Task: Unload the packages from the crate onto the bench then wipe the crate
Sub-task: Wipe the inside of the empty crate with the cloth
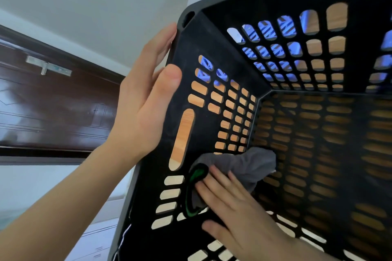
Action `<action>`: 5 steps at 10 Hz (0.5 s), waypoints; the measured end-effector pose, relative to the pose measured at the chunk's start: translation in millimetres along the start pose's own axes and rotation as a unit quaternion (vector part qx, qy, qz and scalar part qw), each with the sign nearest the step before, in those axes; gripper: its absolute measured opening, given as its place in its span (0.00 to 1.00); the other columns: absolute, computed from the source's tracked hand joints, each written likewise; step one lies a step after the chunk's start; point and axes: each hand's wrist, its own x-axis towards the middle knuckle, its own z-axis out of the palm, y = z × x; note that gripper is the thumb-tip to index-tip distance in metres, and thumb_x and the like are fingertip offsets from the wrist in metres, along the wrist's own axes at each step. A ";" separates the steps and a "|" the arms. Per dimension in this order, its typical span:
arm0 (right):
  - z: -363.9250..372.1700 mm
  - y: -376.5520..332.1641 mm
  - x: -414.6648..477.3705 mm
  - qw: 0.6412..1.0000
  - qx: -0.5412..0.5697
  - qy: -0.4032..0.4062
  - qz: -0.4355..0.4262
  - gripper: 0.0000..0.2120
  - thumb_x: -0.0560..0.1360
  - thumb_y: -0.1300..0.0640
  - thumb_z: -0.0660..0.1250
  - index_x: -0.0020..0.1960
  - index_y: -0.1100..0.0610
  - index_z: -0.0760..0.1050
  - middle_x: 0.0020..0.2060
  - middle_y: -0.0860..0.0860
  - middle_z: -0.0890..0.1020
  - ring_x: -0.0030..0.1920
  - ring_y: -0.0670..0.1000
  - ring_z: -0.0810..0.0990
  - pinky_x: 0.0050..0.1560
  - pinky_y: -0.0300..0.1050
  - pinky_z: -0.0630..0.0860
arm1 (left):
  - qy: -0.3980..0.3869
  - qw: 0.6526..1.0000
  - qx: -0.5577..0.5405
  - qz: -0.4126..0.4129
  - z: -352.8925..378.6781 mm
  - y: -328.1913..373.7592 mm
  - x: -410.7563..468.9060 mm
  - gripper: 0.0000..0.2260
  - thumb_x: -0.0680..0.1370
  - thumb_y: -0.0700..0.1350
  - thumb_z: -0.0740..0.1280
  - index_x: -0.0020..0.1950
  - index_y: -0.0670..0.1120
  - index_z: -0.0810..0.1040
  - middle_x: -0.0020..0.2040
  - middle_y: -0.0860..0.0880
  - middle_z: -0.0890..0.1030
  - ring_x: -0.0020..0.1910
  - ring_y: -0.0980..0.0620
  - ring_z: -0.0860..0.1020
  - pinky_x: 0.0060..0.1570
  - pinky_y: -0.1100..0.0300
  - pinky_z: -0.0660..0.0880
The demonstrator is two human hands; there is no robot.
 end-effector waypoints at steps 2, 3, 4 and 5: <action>-55.9 16.0 66.8 0.977 0.129 0.149 0.086 0.26 0.81 0.44 0.44 0.74 0.41 0.35 0.74 0.35 0.37 0.75 0.38 0.37 0.75 0.49 0.38 | -0.015 1.000 0.011 -0.001 -0.4 -2.2 0.4 0.27 0.80 0.55 0.53 0.76 0.44 0.63 0.74 0.51 0.68 0.74 0.56 0.66 0.72 0.52 0.65; -53.1 18.7 62.9 0.983 0.109 0.122 0.081 0.28 0.81 0.44 0.46 0.74 0.42 0.34 0.75 0.36 0.37 0.75 0.40 0.37 0.76 0.47 0.38 | -0.027 0.999 -0.026 0.008 -1.7 1.5 -0.5 0.27 0.80 0.53 0.54 0.76 0.41 0.62 0.73 0.51 0.69 0.73 0.59 0.67 0.69 0.63 0.66; -13.1 18.4 19.5 0.997 0.003 0.052 0.059 0.28 0.82 0.39 0.43 0.76 0.44 0.34 0.77 0.40 0.40 0.76 0.43 0.39 0.73 0.48 0.45 | -0.048 0.997 -0.060 0.018 -2.4 3.4 -1.0 0.26 0.80 0.50 0.54 0.76 0.39 0.61 0.72 0.52 0.70 0.71 0.62 0.68 0.65 0.69 0.65; -2.3 22.4 7.9 0.998 -0.042 0.026 0.042 0.29 0.82 0.40 0.43 0.78 0.50 0.40 0.78 0.44 0.45 0.77 0.47 0.45 0.69 0.50 0.53 | -0.060 0.996 -0.064 0.016 -2.8 2.4 0.3 0.27 0.80 0.52 0.56 0.76 0.40 0.61 0.73 0.50 0.70 0.72 0.59 0.68 0.66 0.67 0.66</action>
